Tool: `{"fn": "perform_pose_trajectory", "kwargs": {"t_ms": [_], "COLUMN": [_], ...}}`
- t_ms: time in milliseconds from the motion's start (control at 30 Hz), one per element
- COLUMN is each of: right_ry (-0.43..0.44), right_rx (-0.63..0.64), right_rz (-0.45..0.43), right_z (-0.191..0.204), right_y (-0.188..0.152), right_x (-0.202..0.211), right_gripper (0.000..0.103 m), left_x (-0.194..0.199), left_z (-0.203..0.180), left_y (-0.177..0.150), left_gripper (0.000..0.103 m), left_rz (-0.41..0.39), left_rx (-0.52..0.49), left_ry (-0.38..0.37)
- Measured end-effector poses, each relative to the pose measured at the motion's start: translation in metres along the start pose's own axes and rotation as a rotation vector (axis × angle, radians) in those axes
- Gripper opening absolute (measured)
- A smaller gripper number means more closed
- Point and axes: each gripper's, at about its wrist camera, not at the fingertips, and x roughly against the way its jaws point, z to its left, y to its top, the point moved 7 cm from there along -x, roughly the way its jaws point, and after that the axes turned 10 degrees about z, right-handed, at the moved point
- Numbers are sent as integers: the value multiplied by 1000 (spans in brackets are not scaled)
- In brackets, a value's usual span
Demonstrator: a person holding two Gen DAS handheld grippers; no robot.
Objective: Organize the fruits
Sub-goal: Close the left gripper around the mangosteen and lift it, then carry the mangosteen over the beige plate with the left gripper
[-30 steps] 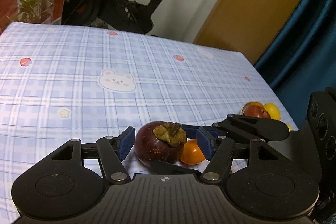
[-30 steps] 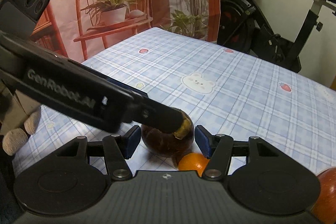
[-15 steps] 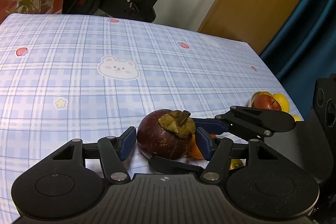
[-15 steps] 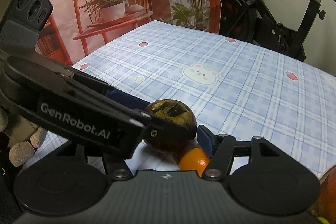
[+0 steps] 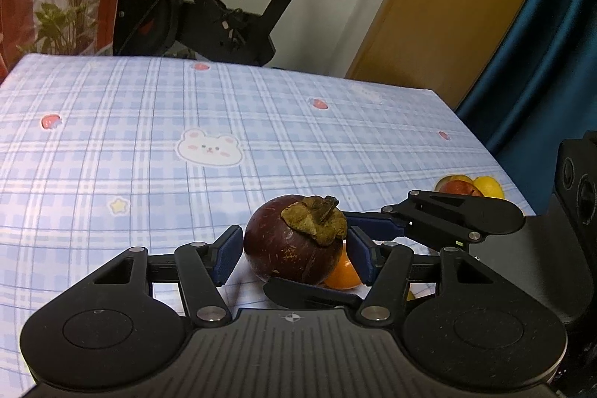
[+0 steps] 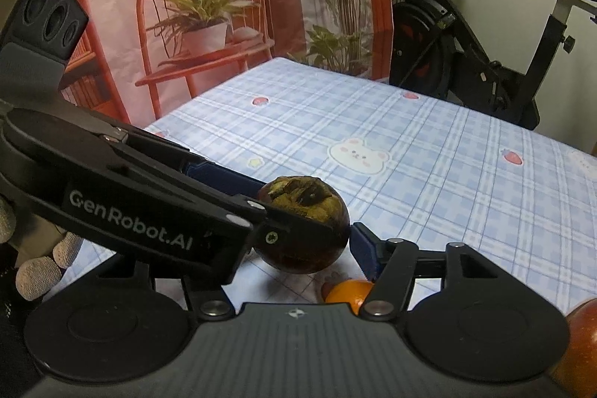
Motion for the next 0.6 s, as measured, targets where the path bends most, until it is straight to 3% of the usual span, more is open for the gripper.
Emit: {"fn": "perform_pose_trajectory", "kwargs": {"t_ms": [600], "right_ry": [-2], "right_rx": [-48], "right_rz": [-103], "right_z": [-12], "right_y": [-4], "right_x": [57], "right_gripper": [63], "left_x": [28], "left_z": [-55], "left_y": [13], "left_gripper": [64], "left_rz": [-39], "left_rx": [-92], "left_ry": [29]}}
